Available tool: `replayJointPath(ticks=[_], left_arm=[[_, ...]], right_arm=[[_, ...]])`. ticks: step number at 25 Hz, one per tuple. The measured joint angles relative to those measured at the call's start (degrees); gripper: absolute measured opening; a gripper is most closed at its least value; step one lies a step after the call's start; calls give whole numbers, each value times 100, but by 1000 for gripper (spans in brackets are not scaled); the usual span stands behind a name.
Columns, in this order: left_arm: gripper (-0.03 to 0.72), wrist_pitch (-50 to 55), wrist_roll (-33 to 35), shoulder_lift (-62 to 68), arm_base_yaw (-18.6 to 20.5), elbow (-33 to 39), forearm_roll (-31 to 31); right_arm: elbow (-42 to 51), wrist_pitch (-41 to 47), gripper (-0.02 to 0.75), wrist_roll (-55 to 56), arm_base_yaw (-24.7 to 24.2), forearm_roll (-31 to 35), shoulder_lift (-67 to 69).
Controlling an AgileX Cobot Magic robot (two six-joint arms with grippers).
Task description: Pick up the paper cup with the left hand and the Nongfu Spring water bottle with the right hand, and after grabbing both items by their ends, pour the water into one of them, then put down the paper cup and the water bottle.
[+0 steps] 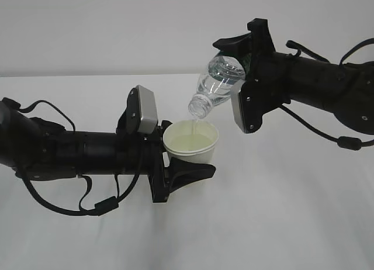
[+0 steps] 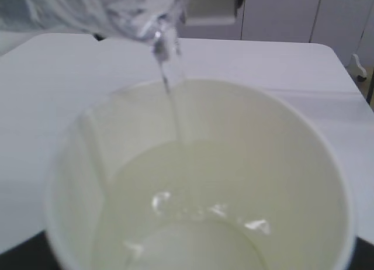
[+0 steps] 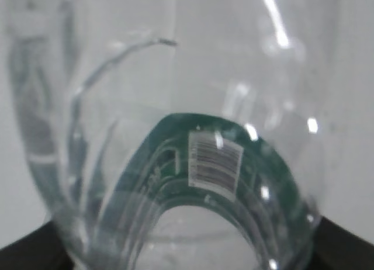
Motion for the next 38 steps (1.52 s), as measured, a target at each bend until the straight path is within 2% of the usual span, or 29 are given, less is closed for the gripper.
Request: replayJointPath(ticks=[38], left_arm=[[484,0,0,0,0,0,0]], right_arm=[[0,-44,483,0,0,0,0]])
